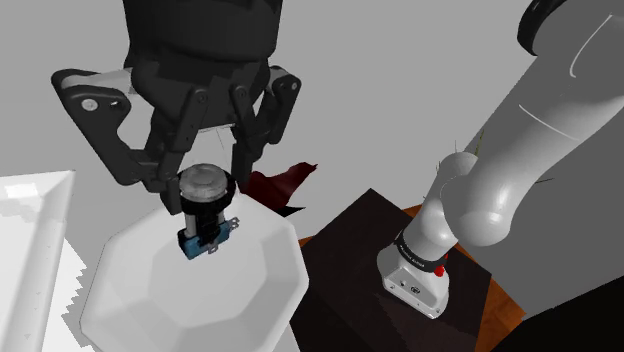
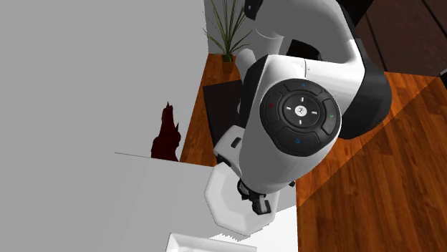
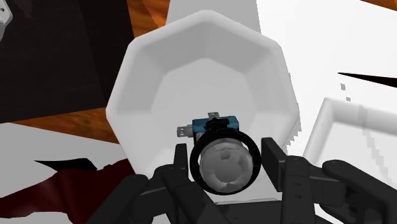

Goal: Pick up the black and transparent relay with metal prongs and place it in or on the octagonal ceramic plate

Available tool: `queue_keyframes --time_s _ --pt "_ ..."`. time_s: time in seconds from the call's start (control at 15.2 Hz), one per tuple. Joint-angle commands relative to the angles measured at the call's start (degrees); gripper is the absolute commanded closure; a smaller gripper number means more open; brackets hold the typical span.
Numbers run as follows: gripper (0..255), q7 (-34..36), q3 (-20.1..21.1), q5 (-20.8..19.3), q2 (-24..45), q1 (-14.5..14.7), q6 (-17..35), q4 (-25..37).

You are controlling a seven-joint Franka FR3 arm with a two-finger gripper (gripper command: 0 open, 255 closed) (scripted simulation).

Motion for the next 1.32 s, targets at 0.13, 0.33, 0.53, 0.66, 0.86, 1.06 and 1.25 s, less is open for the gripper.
queue_keyframes --time_s 0.13,0.33,0.53,0.66,0.86,1.06,1.25 --pt "255 -0.3 -0.1 0.4 -0.7 0.0 3.1 -3.6" --pt "255 -0.6 -0.1 0.8 -1.1 0.1 5.5 -6.4" --pt "255 -0.8 -0.1 1.0 -1.4 0.1 7.3 -8.4" --pt "255 -0.8 -0.1 1.0 -1.4 0.1 7.3 -8.4" --pt "255 -0.8 -0.1 1.0 -1.4 0.1 7.3 -8.4" --pt "0 -0.8 -0.1 1.0 -1.4 0.1 7.3 -8.4" --pt "0 -0.8 -0.1 1.0 -1.4 0.1 7.3 -8.4"
